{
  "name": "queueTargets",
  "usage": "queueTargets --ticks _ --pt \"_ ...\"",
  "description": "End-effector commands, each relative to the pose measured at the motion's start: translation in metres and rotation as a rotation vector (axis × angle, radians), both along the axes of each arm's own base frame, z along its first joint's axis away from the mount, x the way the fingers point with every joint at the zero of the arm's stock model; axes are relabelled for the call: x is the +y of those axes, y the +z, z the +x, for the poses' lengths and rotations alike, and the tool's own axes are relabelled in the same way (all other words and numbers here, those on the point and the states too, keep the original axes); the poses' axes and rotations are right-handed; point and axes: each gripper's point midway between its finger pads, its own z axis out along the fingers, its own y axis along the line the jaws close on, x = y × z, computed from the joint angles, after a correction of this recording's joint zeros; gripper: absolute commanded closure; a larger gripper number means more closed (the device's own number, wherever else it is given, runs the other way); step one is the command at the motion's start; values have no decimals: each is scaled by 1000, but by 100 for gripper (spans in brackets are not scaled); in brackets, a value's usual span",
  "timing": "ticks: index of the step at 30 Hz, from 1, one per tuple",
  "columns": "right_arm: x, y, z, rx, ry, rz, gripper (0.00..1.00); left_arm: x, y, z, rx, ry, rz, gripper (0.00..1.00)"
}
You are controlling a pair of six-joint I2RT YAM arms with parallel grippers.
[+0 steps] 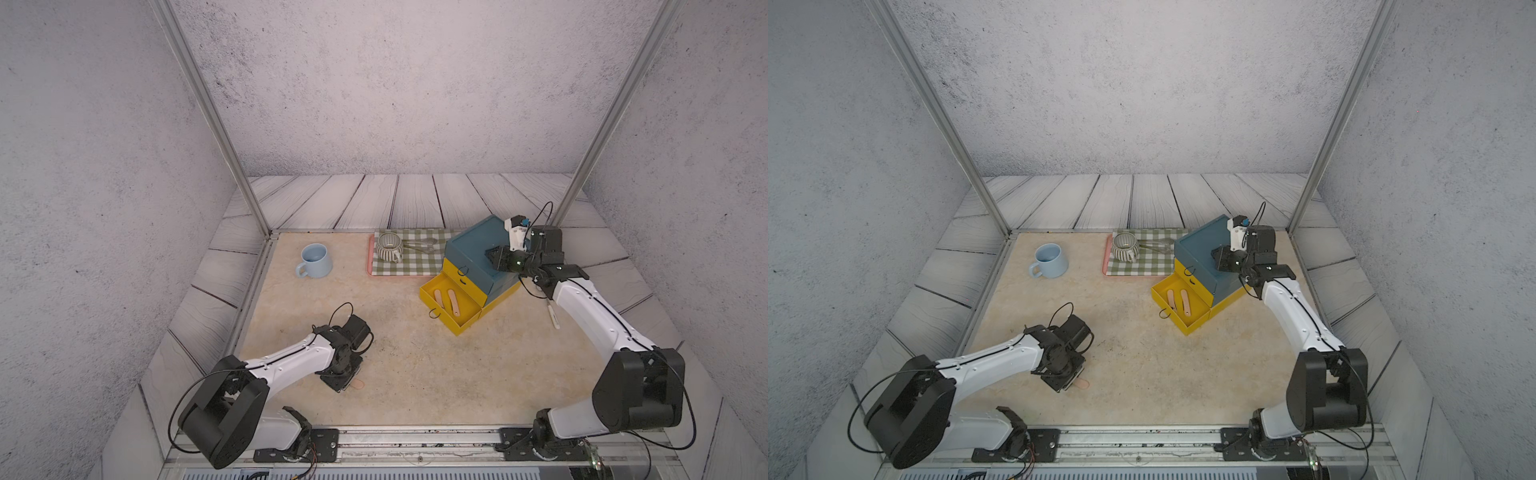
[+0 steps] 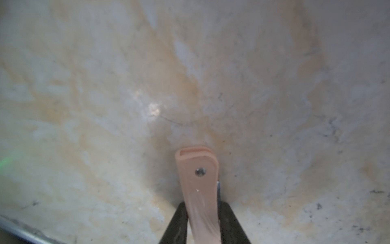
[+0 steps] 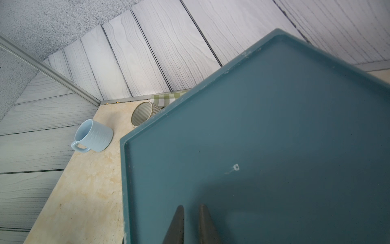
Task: Place the fruit knives into the drawer by color
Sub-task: Pick up the fruit knife from the center of the board.
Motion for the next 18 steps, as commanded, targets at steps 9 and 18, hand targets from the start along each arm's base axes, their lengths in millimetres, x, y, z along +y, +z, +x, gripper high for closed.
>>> queueTargets --ticks 9,18 --pt "-22 -151 -108 673 -51 -124 84 -15 -1 16 -27 -111 -25 95" --pt "-24 -151 -110 681 -58 -139 83 -43 26 58 -176 -252 -72 96"
